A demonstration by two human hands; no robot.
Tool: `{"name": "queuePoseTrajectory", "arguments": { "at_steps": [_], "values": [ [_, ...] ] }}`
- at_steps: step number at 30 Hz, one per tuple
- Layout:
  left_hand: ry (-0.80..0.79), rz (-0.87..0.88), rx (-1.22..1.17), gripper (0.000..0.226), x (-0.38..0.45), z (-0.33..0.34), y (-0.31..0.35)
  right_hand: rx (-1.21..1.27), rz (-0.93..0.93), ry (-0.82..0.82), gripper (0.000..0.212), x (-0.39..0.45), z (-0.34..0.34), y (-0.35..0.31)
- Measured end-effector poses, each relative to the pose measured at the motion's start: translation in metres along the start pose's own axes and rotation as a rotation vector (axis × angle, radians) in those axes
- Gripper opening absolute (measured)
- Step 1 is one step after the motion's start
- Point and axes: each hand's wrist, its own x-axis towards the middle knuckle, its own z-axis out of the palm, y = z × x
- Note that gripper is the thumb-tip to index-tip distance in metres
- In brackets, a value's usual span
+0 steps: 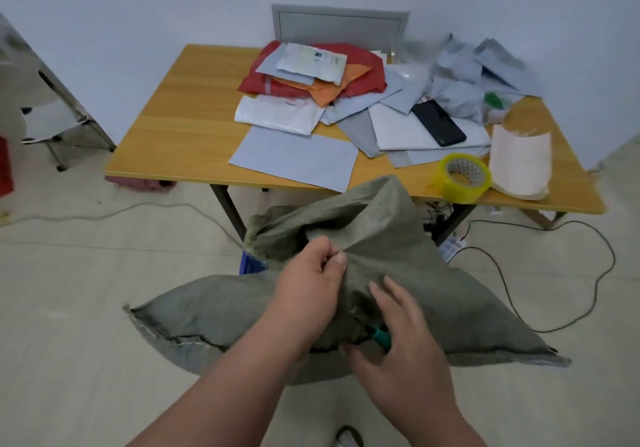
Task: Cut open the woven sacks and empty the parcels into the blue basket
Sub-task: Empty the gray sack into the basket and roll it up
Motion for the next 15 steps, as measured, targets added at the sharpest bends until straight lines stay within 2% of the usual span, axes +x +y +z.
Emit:
{"name": "queuePoseTrajectory", "arguments": {
  "at_steps": [2, 3, 5, 6, 9, 11, 13, 15],
  "values": [
    [-0.005, -0.032, -0.001, 0.025, 0.001, 0.009, 0.002, 0.048, 0.116, -0.100, 0.073, 0.011, 0.008, 0.010],
    [-0.007, -0.058, -0.033, 0.025, 0.002, 0.012, 0.002, 0.094, 0.116, -0.089, 0.058, 0.018, 0.012, 0.014],
    [-0.015, -0.123, -0.181, 0.023, 0.007, 0.012, -0.001, 0.145, 0.103, 0.035, 0.018, 0.030, 0.013, 0.018],
    [-0.006, -0.141, -0.242, 0.021, 0.010, 0.009, -0.003, 0.160, 0.118, 0.091, 0.006, 0.035, 0.011, 0.020],
    [0.064, -0.076, -0.236, 0.012, 0.016, -0.007, -0.014, 0.255, 0.163, 0.140, 0.016, 0.040, 0.000, 0.011],
    [0.097, 0.052, -0.014, 0.022, 0.009, -0.019, -0.035, 0.305, 0.222, 0.136, 0.014, 0.044, -0.007, -0.001],
    [0.081, 0.185, 0.350, 0.042, -0.002, -0.028, -0.066, 0.340, 0.265, 0.140, 0.009, 0.052, -0.015, -0.018],
    [0.031, 0.188, 0.652, 0.067, -0.009, -0.035, -0.111, 0.412, 0.303, 0.107, 0.012, 0.063, -0.024, -0.039]
  ]
}}
